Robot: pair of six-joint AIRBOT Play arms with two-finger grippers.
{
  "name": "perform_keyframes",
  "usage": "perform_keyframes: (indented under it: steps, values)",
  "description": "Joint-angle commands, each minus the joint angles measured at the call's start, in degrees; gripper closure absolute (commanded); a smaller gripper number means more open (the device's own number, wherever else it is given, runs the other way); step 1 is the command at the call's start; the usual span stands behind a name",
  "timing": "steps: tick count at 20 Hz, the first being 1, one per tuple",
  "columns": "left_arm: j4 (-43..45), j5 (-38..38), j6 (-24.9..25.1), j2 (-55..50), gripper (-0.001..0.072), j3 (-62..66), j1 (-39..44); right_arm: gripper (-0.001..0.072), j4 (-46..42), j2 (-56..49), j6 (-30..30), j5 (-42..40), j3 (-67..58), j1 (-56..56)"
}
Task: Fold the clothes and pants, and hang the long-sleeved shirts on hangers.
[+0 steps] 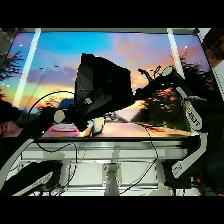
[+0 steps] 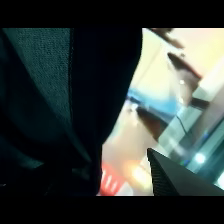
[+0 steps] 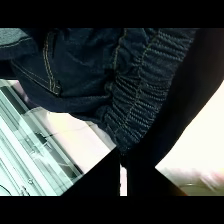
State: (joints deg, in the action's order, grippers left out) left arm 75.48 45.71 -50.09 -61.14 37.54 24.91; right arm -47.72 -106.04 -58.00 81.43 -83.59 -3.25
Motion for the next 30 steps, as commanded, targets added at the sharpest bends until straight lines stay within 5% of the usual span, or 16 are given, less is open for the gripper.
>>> perform_keyframes:
  steps: [1,6,8,12,15,19,24,30]
  values:
    - [-0.11,-4.85,0.39,-1.42,0.0229,-0.02,0.28,0.0693,0.04,0.02,0.0,1.05,-0.04,0.0]
    - [2.36,-4.55,-0.52,-3.74,0.0235,-0.02,-0.13,0.0693,0.07,0.02,0.0,1.95,-0.04,0.0]
    - [4.44,-4.55,-2.78,-3.58,0.0455,-0.02,-0.13,0.0693,0.04,0.02,0.0,2.21,-0.04,0.0]
    - [5.14,-1.66,-5.4,-2.97,0.0697,0.0,-0.13,0.0693,0.04,0.02,0.0,2.29,-0.04,0.0]
    - [5.27,6.19,-5.66,-0.94,0.07,0.0,-0.13,0.0694,1.05,0.02,-0.33,3.08,-0.04,0.0]
    - [4.13,5.79,-16.02,6.27,0.0701,3.45,-0.9,0.0696,17.77,0.42,-0.35,8.61,-0.04,1.27]
    - [-9.14,-15.8,-20.68,16.15,0.0701,10.64,-7.82,0.0695,29.03,8.5,-0.57,3.85,-0.04,3.93]
    - [-26.99,-48.89,-20.68,17.07,0.0702,11.67,-11.19,0.0695,29.18,23.56,-7.78,-5.66,-0.04,7.61]
